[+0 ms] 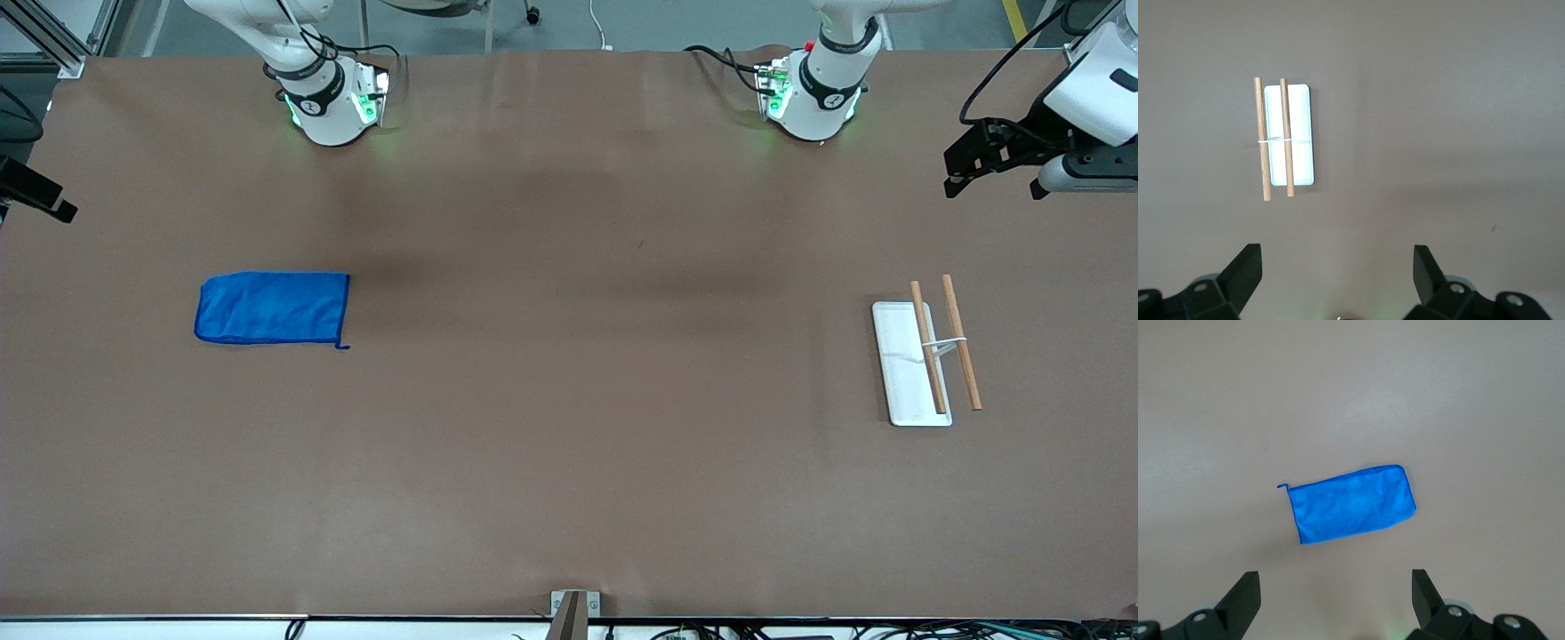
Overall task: Right arm passes towel to left arm to hang
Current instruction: 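Move the right gripper down over the blue towel's edge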
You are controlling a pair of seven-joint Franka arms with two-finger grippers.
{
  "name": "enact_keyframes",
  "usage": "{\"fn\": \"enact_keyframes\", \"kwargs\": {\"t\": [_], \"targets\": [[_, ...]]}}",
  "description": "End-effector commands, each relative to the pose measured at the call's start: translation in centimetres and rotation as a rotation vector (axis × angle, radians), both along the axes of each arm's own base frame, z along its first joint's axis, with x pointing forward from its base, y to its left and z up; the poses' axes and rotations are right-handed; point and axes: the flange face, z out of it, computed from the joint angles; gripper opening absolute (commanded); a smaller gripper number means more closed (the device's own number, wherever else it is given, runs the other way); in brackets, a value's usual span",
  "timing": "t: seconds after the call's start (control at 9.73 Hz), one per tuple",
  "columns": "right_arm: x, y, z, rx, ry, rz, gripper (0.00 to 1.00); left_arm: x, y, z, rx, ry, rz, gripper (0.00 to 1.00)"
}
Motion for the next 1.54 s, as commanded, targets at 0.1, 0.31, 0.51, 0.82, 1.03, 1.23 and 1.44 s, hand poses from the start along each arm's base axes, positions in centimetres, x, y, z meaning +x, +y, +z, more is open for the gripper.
{"fn": "enact_keyframes", "kwargs": {"t": [0.1, 0.31, 0.51, 0.82, 1.03, 1.23, 1.44], "targets": [[-0.6, -0.3, 1.5, -0.026, -0.030, 0.008, 1.00, 0.7, -0.3, -1.1, -0.021, 0.032, -0.019, 1.00], [-0.7, -0.6, 1.0, -0.022, -0.018, 0.018, 1.00, 0.6, -0.4, -1.1, -0.021, 0.032, -0.020, 1.00], [-0.2, -0.5, -5.4, -0.011, 0.055, 0.026, 1.00, 0.7, -0.3, -1.1, -0.020, 0.030, -0.017, 1.00], [-0.2, -0.6, -19.9, -0.067, 0.045, 0.070, 1.00, 1.2, -0.3, -0.4, -0.026, 0.018, -0.015, 1.00], [-1.0, -1.1, -30.3, -0.078, 0.065, 0.132, 1.00, 1.2, 0.1, -0.2, -0.027, 0.016, -0.009, 1.00], [-2.5, -0.6, -37.5, -0.071, 0.042, 0.155, 1.00, 1.4, 0.0, -0.3, -0.030, 0.018, -0.010, 1.00], [-3.8, -1.3, -42.4, -0.069, 0.004, 0.184, 0.99, 2.3, 0.2, -0.3, -0.033, 0.015, -0.009, 1.00]]}}
